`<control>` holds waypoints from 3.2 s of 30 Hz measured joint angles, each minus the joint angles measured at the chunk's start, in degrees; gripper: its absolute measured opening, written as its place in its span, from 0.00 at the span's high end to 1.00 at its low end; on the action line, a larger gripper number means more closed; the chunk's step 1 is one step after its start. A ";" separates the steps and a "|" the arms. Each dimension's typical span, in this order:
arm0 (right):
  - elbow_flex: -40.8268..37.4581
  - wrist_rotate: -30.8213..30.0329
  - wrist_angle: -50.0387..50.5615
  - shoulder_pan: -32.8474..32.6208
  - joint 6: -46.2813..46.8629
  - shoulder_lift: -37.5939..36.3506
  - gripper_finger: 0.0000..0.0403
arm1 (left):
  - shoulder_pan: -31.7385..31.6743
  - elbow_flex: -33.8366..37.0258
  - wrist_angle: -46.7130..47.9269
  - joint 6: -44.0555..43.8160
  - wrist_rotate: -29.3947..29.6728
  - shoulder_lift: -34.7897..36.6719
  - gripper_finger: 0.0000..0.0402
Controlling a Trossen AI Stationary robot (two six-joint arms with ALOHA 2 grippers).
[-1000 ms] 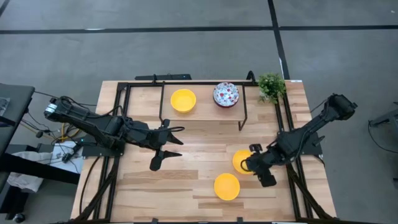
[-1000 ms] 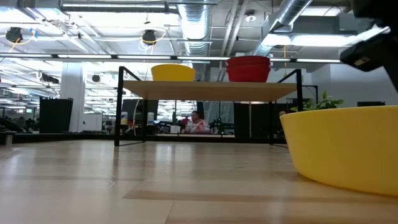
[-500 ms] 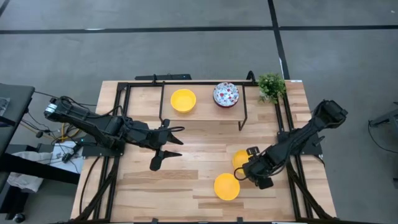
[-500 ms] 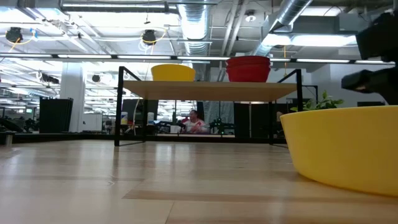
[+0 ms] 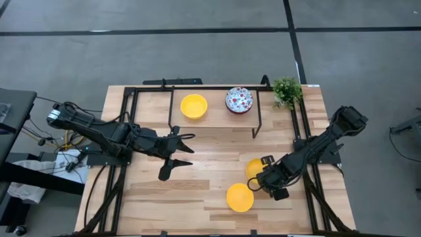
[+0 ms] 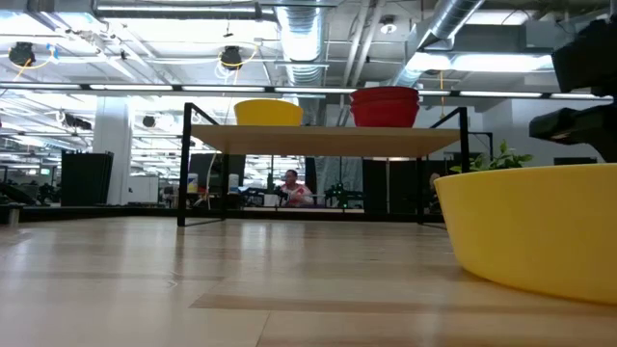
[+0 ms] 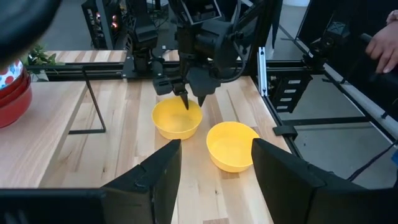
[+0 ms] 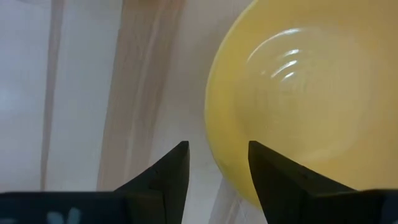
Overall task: Pick & Place Mini bowls
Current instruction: Stack the top yellow bowl on top of the yellow bowl on the shelf
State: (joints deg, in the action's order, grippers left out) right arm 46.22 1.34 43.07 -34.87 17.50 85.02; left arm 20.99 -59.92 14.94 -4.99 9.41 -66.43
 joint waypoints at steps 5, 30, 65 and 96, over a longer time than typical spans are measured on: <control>0.00 0.04 0.01 0.00 0.02 -0.40 0.64 | 0.02 0.00 -0.02 0.00 0.80 0.00 0.51; 0.13 -0.15 0.17 0.00 -0.01 -0.53 0.98 | 0.00 0.00 -0.49 0.00 1.75 0.00 0.51; 17.82 -5.84 16.88 0.02 -1.48 -0.43 0.99 | 0.02 0.00 -9.73 6.47 3.73 -12.15 0.51; 34.49 -4.58 11.22 8.86 -9.64 -0.38 1.00 | 0.02 0.00 -16.30 48.35 15.01 -16.98 0.51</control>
State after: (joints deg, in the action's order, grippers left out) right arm 80.71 -3.24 54.30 -26.02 7.86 84.64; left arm 21.02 -59.92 -1.36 43.35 24.41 -83.42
